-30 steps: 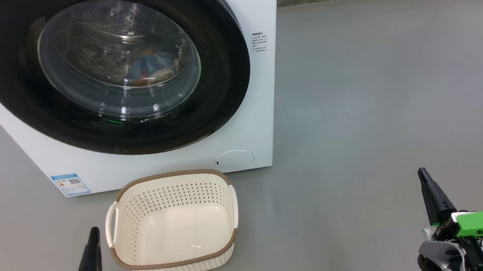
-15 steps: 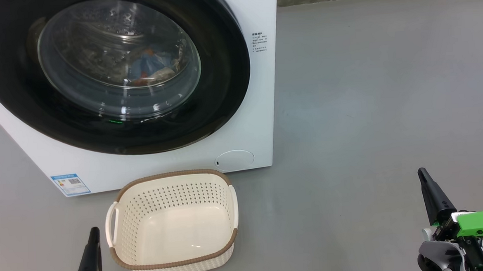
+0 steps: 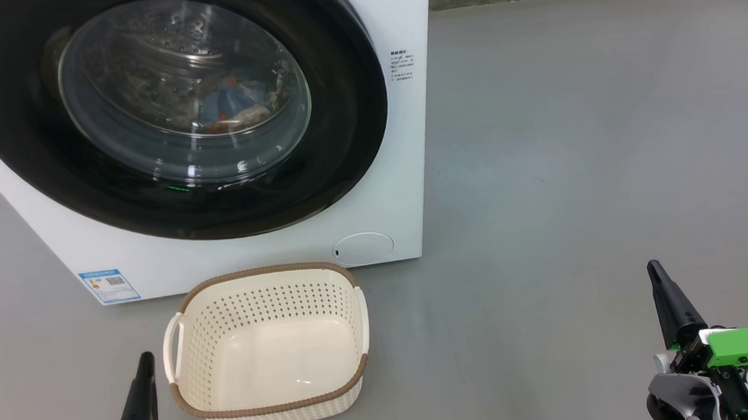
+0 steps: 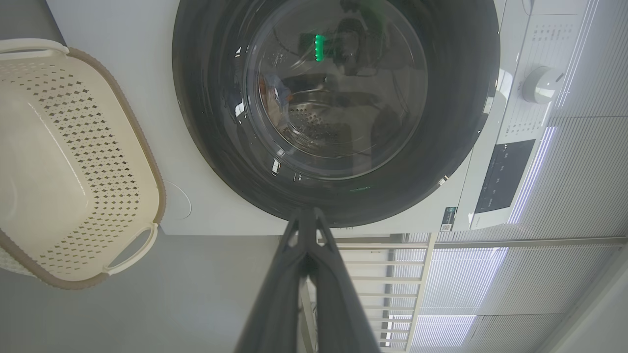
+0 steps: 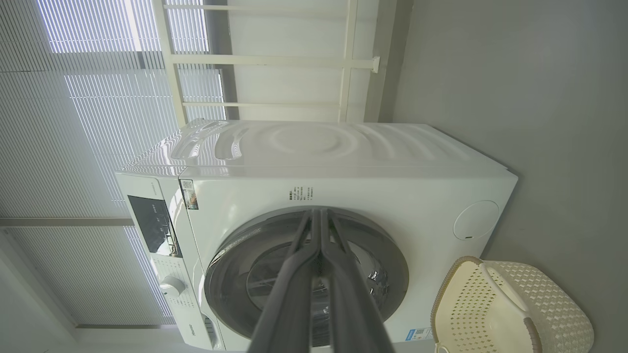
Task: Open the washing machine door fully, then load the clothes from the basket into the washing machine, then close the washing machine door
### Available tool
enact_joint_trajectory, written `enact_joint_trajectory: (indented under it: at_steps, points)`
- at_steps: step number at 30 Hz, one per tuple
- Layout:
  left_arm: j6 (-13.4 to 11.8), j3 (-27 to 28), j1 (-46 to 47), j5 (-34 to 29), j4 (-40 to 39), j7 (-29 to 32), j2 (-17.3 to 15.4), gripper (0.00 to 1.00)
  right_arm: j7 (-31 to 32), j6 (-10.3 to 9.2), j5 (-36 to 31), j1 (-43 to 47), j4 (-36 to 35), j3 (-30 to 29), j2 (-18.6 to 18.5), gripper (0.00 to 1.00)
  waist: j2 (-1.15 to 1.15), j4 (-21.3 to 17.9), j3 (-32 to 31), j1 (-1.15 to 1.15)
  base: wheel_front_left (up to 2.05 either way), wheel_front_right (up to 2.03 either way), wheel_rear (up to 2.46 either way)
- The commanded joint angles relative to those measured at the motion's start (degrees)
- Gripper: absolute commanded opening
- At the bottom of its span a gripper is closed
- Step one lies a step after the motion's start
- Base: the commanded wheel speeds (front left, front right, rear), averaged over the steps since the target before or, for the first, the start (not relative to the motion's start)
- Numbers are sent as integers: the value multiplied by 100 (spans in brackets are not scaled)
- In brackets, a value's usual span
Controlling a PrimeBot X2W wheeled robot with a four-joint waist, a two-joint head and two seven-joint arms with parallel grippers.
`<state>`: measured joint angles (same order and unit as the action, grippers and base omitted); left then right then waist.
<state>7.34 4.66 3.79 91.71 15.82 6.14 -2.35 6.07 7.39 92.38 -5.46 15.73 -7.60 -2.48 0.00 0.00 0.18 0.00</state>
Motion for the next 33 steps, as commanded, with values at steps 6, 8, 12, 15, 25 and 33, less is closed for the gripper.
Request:
enact_joint_trajectory:
  at_steps: [6, 8, 12, 15, 25, 33]
  points:
    - [14, 184, 240, 47, -178, 34, -53, 0, 46, 10, -26, -73, -170, 102, -41, 0, 0, 0, 0, 0, 0, 0, 0]
    - [14, 184, 240, 47, -178, 34, -53, 0, 46, 10, -26, -73, -170, 102, -41, 0, 0, 0, 0, 0, 0, 0, 0]
    - [14, 184, 240, 47, -178, 34, -53, 0, 46, 10, -26, -73, -170, 102, -41, 0, 0, 0, 0, 0, 0, 0, 0]
    - [14, 184, 240, 47, -178, 34, -53, 0, 46, 10, -26, -73, -170, 102, -41, 0, 0, 0, 0, 0, 0, 0, 0]
    - [14, 184, 240, 47, -178, 34, -53, 0, 46, 10, -26, -73, -170, 102, -41, 0, 0, 0, 0, 0, 0, 0, 0]
    - [14, 184, 240, 47, -178, 34, -53, 0, 46, 10, -26, -73, -170, 102, -41, 0, 0, 0, 0, 0, 0, 0, 0]
